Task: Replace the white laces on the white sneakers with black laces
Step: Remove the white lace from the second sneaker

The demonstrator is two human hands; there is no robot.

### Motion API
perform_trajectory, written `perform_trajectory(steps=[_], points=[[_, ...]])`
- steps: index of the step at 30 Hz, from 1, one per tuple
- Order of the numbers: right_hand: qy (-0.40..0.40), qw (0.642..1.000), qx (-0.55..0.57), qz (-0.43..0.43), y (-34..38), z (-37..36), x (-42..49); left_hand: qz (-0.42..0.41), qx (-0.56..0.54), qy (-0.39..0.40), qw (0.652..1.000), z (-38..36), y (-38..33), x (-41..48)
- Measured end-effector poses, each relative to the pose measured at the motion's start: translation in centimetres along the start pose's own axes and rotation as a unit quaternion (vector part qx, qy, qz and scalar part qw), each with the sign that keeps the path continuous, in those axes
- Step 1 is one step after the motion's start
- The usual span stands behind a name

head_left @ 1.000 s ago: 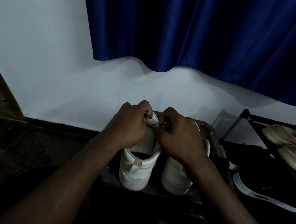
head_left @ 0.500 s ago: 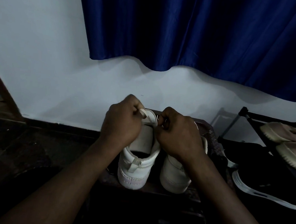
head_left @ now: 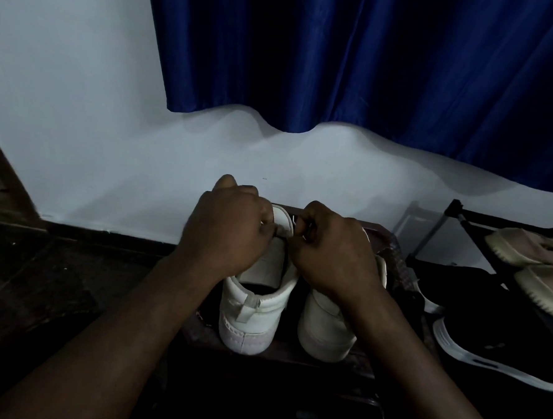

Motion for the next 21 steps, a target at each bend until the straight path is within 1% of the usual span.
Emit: perform_trajectory(steps=[2, 3, 4, 5, 6, 7, 8, 9, 10, 11, 12, 13, 14, 15, 16, 17, 18, 19, 21], points=[[0.002, 1.000, -0.004, 0.003, 0.1, 0.0, 0.0, -0.021, 0.016, -0.026, 0.999, -0.3, -0.1, 0.0], [0.002, 1.000, -0.005, 0.004, 0.1, 0.1, 0.0, -0.011, -0.009, -0.045, 0.999, -0.3, -0.3, 0.0], [0.001, 1.000, -0.004, 0.003, 0.0, 0.1, 0.0, 0.021, -0.057, -0.073, 0.996, -0.3, -0.4, 0.0], [0.001, 1.000, -0.002, 0.003, 0.0, 0.1, 0.0, 0.081, -0.130, -0.110, 0.982, -0.1, -0.6, 0.2], [0.001, 1.000, -0.001, 0.001, -0.1, 0.1, 0.0, 0.167, -0.233, -0.159, 0.945, 0.3, -0.3, 0.4], [0.002, 1.000, 0.000, 0.001, -0.1, 0.0, 0.0, 0.258, -0.359, -0.213, 0.871, 1.0, 0.0, 0.6], [0.002, 1.000, -0.001, 0.002, -0.1, -0.1, 0.0, 0.337, -0.480, -0.253, 0.769, 1.6, 0.3, 0.8], [0.001, 1.000, -0.003, 0.003, -0.1, -0.1, -0.1, 0.389, -0.572, -0.270, 0.669, 2.1, 0.7, 0.8], [0.000, 1.000, -0.004, 0.003, -0.1, -0.2, -0.1, 0.419, -0.626, -0.269, 0.600, 2.4, 1.1, 0.7], [0.000, 1.000, -0.004, 0.002, -0.1, -0.1, -0.1, 0.434, -0.652, -0.255, 0.567, 2.4, 1.5, 0.6], [0.000, 1.000, -0.003, 0.000, -0.2, -0.1, 0.0, 0.436, -0.657, -0.232, 0.570, 2.4, 1.7, 0.6], [0.001, 1.000, -0.003, -0.002, -0.1, 0.0, 0.0, 0.427, -0.631, -0.197, 0.617, 2.3, 1.9, 0.4], [0.002, 1.000, -0.003, -0.003, -0.1, 0.0, 0.0, 0.399, -0.563, -0.149, 0.708, 2.2, 2.1, 0.3], [0.004, 1.000, -0.002, -0.002, 0.0, 0.0, 0.0, 0.348, -0.462, -0.099, 0.810, 2.0, 2.4, 0.2], [0.005, 1.000, -0.001, 0.000, 0.0, 0.0, -0.1, 0.284, -0.355, -0.054, 0.889, 2.0, 2.4, 0.2], [0.006, 1.000, 0.000, 0.002, 0.1, 0.0, -0.1, 0.218, -0.282, -0.018, 0.934, 2.1, 2.2, 0.3], [0.007, 1.000, 0.000, 0.002, 0.1, 0.0, -0.1, 0.172, -0.256, 0.021, 0.951, 2.1, 1.8, 0.3], [0.008, 1.000, 0.000, 0.000, 0.0, 0.0, -0.1, 0.145, -0.250, 0.061, 0.955, 2.0, 1.5, 0.3], [0.008, 1.000, 0.004, 0.000, -0.1, 0.0, -0.1, 0.122, -0.216, 0.136, 0.959, 1.8, 0.5, 0.3]])
Point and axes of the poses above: each hand's wrist, its own x-axis towards the middle knuckle, its own z-axis out of the back of the hand, y = z × x, the point moved 1 cm from there along x, towards the middle knuckle, and after that the axes turned 9 degrees about -z, right-handed, at the moved point
